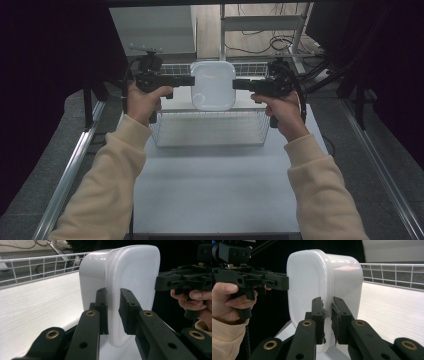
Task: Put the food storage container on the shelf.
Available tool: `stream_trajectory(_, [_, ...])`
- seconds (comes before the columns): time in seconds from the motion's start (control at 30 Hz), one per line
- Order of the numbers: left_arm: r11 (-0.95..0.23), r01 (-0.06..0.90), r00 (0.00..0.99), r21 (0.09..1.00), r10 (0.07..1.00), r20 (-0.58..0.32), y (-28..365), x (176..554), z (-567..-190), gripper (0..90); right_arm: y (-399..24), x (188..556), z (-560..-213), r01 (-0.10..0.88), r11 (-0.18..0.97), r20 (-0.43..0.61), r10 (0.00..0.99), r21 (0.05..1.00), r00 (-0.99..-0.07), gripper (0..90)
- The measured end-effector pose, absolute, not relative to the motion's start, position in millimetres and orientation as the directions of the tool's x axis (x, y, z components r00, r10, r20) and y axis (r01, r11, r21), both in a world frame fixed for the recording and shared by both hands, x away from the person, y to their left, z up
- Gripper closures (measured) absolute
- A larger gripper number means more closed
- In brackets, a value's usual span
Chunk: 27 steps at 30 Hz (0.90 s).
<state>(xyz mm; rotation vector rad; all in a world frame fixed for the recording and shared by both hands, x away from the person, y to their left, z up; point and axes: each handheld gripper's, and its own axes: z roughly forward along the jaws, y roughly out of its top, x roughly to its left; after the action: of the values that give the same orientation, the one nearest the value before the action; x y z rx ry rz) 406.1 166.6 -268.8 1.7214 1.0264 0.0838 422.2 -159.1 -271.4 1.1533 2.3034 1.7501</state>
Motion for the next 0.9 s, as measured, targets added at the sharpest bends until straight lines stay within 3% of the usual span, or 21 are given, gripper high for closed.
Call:
stream_trajectory(0.3, [-0.031,0.656,0.578,0.754,0.662,-0.476,173,431,-278,78.6,-153,450,-279,0.618,0.098,0.471,0.558,0.780,-0.683,79.9])
stream_trajectory(0.6, [0.034,0.762,0.482,0.647,0.638,-0.601,181,474,-287,78.5,-146,492,-285,0.759,0.063,0.599,0.575,0.648,-0.558,78.2])
stream_trajectory(0.9, [0.085,0.832,0.388,0.549,0.619,-0.683,184,503,-298,73.4,-141,521,-293,0.835,0.010,0.671,0.590,0.550,-0.449,72.3])
